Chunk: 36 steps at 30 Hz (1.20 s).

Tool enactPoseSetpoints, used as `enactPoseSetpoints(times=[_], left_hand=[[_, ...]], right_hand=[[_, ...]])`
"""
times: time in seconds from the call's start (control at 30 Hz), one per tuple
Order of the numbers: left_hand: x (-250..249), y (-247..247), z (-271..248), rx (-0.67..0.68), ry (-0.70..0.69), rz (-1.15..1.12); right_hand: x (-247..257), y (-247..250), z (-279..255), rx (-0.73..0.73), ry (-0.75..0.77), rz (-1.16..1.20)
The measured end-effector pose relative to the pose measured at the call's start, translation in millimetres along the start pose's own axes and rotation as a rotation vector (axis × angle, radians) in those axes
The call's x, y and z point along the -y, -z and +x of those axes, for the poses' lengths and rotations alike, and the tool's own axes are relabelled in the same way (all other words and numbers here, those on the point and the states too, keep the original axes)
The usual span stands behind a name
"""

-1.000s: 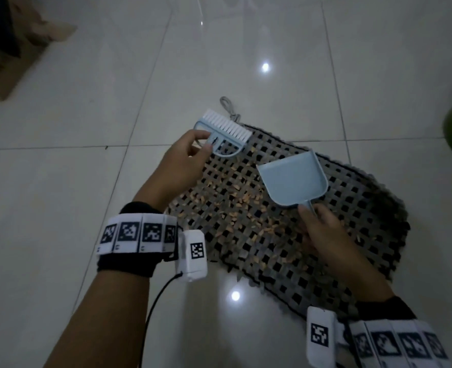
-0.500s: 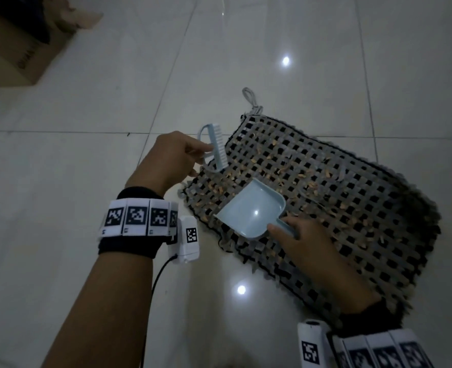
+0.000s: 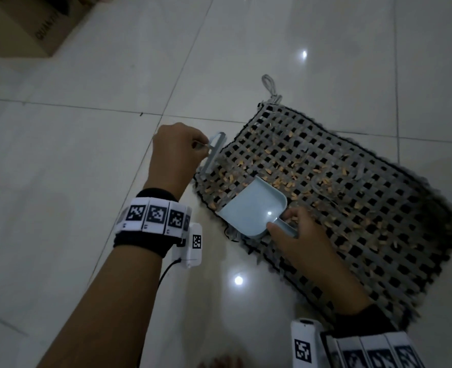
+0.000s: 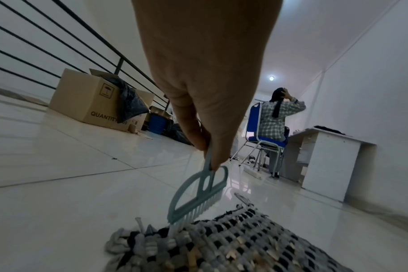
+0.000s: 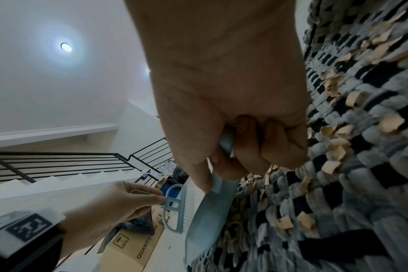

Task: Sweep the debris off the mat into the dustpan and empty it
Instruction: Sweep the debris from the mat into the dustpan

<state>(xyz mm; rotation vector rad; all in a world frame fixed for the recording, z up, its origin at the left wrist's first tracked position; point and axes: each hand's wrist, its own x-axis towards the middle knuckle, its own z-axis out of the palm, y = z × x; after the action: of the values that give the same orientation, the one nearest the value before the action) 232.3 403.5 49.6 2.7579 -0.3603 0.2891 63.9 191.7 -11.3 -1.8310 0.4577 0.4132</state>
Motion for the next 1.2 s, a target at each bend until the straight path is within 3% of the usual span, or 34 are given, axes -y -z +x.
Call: enactPoseSetpoints(times=[0.13,0.27,0.37,0.6,0.77,0.87,1.0,1.13,1.2], left_hand=[[1.8,-16.8,-5.3,0.047,-0.042,0.034],[4.5,-32.2,-13.9,0.079,0.030,-0.074],[6.0,-40.3,-20.4,0.141,0.039,-0.028],[-26.0,-47.1,-41.9,0.174,-0.092,0.059],[-22.3,-39.4,-41.9,0.043,-0.025,0.020],[-13.6,-41.8,-44.4,0.039,0.011,0.068],[-28.0,-55.2,-59.7,0.068,-0.076,0.019],[-55.9,-67.5,-83.8,0.183,-0.158,-0.002],[-57.4,-64.1,-85.7,0.136,-0.164,-0.027]], right_hand=[[0.8,-0.1,0.1,0.004,0.019,-0.039],[-1.9,-2.1,1.5,-0.011,0.034,-0.056],[-6.9,-3.5,4.0,-0.032,0.056,-0.096],[-14.0,-2.2,7.2,-0.066,0.090,-0.196],[-16.9,0.5,7.6,-0.064,0.100,-0.172],[-19.0,2.7,7.5,-0.044,0.074,-0.157],[-22.0,4.7,9.6,-0.029,0.064,-0.143],[-26.1,6.2,11.6,-0.024,0.071,-0.159],[-26.6,7.1,11.8,-0.017,0.067,-0.160]])
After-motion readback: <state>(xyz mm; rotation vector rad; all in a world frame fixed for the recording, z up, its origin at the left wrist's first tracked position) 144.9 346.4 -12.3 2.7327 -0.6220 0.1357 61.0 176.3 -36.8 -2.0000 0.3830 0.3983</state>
